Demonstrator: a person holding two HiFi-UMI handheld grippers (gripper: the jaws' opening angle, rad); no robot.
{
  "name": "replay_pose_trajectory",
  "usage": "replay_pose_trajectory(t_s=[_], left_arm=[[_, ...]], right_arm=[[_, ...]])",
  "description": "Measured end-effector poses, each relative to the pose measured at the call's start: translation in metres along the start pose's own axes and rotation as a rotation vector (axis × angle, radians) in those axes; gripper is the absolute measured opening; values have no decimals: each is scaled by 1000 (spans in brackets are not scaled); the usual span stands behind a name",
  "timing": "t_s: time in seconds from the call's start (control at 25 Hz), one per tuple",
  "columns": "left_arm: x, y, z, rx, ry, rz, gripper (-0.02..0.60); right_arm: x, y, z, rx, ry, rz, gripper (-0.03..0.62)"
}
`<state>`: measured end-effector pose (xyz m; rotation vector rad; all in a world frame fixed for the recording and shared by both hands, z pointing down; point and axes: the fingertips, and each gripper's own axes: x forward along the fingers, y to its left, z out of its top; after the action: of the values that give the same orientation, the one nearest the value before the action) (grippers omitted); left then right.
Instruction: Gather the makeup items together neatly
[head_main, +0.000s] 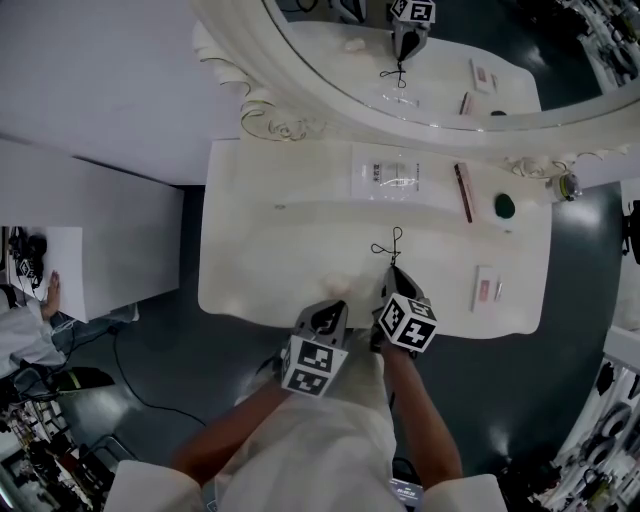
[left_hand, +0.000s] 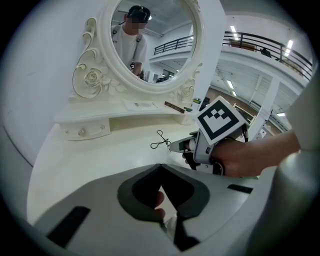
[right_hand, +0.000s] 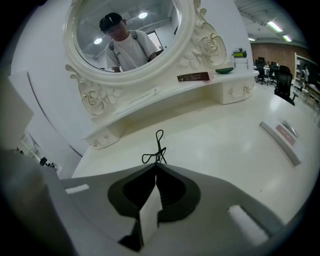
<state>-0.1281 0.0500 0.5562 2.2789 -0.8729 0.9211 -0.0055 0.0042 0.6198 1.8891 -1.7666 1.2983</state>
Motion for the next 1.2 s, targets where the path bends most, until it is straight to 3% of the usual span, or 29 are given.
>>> replay_pose_trajectory(t_s=[1.2], left_arm=[[22,-50,18,69,10,-55,2]], right_arm=[[-45,-46,5,72,-12,29,8]])
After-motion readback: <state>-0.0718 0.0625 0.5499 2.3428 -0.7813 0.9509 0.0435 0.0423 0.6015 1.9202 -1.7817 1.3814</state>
